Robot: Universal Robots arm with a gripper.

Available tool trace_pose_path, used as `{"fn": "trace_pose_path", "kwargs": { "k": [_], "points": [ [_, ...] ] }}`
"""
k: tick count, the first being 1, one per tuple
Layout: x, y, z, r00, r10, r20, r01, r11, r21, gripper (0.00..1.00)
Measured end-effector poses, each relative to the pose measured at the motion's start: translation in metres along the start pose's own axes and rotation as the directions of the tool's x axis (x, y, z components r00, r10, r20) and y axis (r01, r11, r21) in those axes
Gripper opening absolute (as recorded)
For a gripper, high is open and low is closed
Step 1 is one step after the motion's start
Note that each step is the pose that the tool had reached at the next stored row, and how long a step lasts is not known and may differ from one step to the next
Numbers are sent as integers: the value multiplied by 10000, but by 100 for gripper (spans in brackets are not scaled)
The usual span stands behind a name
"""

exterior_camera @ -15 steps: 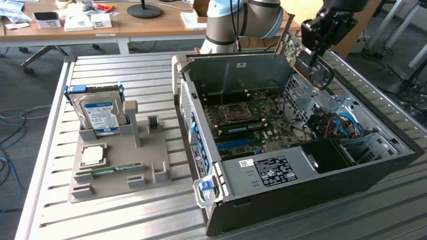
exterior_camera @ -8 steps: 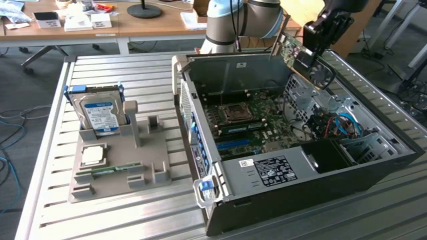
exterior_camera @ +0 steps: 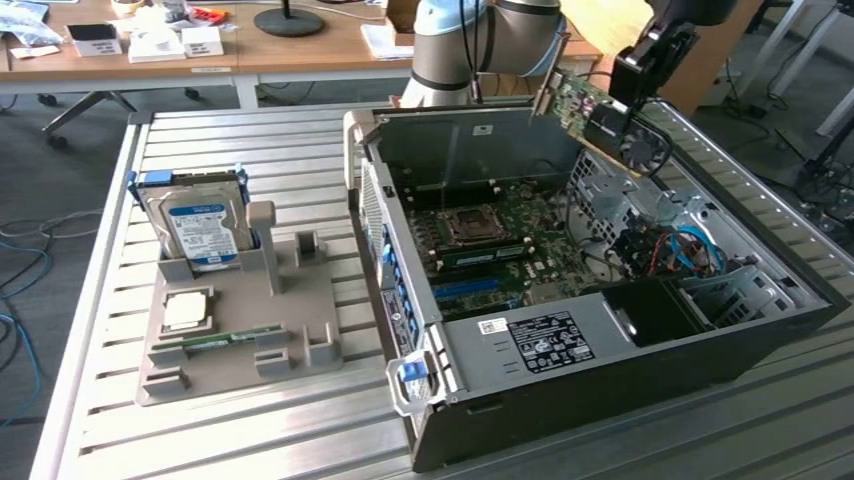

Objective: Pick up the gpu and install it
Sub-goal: 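Insert the gpu into the slot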

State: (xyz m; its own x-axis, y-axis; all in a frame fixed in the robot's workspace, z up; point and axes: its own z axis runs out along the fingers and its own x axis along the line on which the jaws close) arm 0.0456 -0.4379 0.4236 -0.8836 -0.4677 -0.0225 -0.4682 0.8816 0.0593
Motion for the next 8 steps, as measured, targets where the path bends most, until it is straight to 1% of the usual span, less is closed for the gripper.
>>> {"fn": "trace_pose_path", "kwargs": {
  "k": [1, 4, 6, 8],
  "points": [
    [0, 0, 1, 9994, -358, -21, 358, 9994, -9, 27],
    [0, 0, 2, 9960, -892, -52, 892, 9960, -23, 27],
    [0, 0, 3, 9922, -1241, -72, 1241, 9923, -33, 27],
    [0, 0, 4, 9872, -1593, -91, 1593, 9872, -44, 27]
  ]
}}
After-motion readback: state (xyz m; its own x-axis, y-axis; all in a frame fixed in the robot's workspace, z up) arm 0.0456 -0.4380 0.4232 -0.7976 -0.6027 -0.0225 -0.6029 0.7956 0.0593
